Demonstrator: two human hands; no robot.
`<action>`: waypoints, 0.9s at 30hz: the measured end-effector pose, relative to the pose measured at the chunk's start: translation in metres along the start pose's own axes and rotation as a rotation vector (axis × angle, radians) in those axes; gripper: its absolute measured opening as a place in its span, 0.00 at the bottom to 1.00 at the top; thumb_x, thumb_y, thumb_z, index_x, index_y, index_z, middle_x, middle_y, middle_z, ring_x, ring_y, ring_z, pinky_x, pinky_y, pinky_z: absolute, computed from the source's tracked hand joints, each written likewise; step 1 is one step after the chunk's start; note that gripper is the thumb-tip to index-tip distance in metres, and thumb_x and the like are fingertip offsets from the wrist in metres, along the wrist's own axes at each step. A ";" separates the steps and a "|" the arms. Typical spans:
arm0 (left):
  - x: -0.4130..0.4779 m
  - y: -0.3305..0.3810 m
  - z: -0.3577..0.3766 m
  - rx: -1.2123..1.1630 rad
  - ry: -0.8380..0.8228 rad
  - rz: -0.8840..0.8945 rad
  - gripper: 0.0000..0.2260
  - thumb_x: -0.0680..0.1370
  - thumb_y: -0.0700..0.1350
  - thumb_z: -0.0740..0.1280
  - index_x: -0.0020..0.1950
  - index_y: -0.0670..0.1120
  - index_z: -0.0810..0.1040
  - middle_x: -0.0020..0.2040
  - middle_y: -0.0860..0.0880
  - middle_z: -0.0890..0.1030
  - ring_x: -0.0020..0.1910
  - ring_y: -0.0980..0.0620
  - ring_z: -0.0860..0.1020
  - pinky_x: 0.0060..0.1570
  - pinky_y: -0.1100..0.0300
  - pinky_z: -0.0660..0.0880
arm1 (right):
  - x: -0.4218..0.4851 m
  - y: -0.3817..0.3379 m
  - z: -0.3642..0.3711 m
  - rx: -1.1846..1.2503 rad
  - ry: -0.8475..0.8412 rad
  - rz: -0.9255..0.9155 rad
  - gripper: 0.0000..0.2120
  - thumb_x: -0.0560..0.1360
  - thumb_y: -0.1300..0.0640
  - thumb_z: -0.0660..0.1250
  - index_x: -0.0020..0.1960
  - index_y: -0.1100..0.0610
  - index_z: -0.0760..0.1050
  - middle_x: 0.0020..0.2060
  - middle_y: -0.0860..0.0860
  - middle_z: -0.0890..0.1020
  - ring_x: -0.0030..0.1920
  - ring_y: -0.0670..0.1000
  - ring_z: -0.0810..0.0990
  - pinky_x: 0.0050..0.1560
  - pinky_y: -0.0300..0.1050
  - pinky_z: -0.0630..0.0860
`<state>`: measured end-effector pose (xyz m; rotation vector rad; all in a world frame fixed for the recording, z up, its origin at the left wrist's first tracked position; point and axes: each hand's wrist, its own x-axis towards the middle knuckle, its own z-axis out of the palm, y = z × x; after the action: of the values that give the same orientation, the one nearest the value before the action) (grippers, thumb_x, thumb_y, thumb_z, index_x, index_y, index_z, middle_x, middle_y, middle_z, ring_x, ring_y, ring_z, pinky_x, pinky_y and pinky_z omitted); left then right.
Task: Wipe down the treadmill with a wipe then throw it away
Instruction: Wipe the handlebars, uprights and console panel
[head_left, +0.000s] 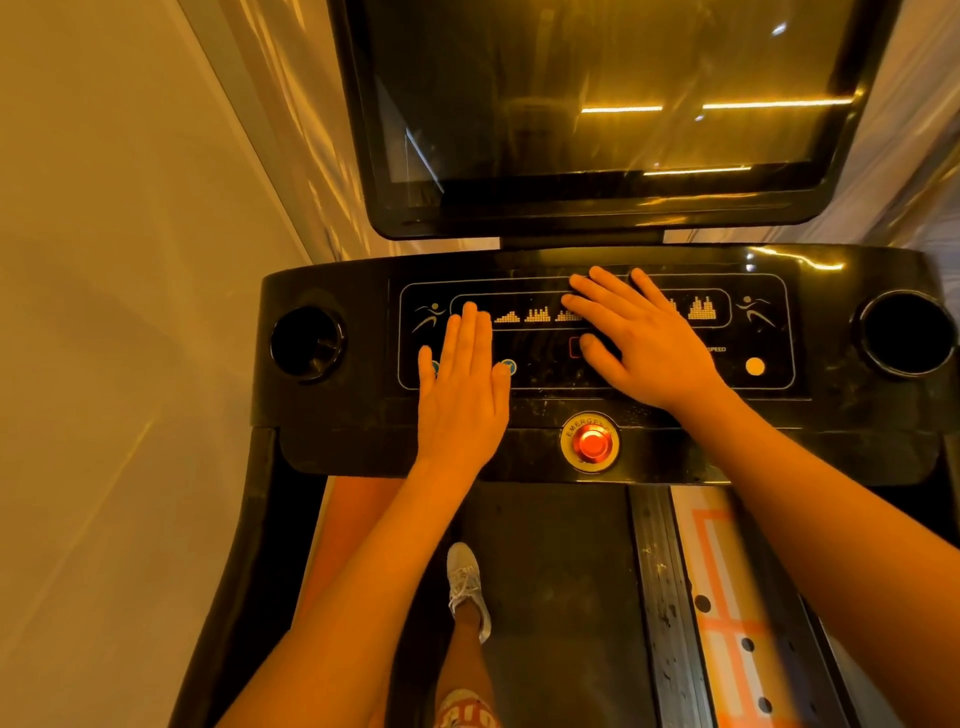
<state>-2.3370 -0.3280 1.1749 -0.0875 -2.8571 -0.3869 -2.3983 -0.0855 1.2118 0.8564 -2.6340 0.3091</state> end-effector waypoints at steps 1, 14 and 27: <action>0.008 0.000 -0.003 -0.003 -0.011 -0.003 0.28 0.86 0.55 0.43 0.84 0.48 0.44 0.84 0.48 0.44 0.82 0.49 0.43 0.78 0.44 0.44 | 0.000 0.000 0.000 -0.001 0.004 0.002 0.25 0.84 0.45 0.54 0.79 0.50 0.65 0.80 0.50 0.64 0.82 0.52 0.55 0.82 0.58 0.47; -0.006 0.001 0.006 0.004 0.029 -0.030 0.29 0.85 0.57 0.41 0.84 0.48 0.45 0.84 0.48 0.46 0.82 0.49 0.44 0.77 0.44 0.43 | 0.001 0.000 0.000 -0.003 0.000 0.002 0.25 0.84 0.44 0.53 0.80 0.51 0.65 0.80 0.51 0.64 0.82 0.52 0.56 0.81 0.58 0.47; -0.067 -0.001 0.020 0.017 -0.017 -0.012 0.29 0.85 0.59 0.38 0.83 0.48 0.41 0.84 0.47 0.43 0.83 0.48 0.42 0.77 0.43 0.42 | 0.000 0.000 0.001 0.004 0.017 -0.016 0.25 0.84 0.46 0.55 0.79 0.51 0.66 0.80 0.51 0.64 0.82 0.52 0.56 0.81 0.58 0.47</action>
<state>-2.2770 -0.3248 1.1386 -0.0713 -2.8779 -0.3657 -2.3990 -0.0857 1.2114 0.8724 -2.6106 0.3154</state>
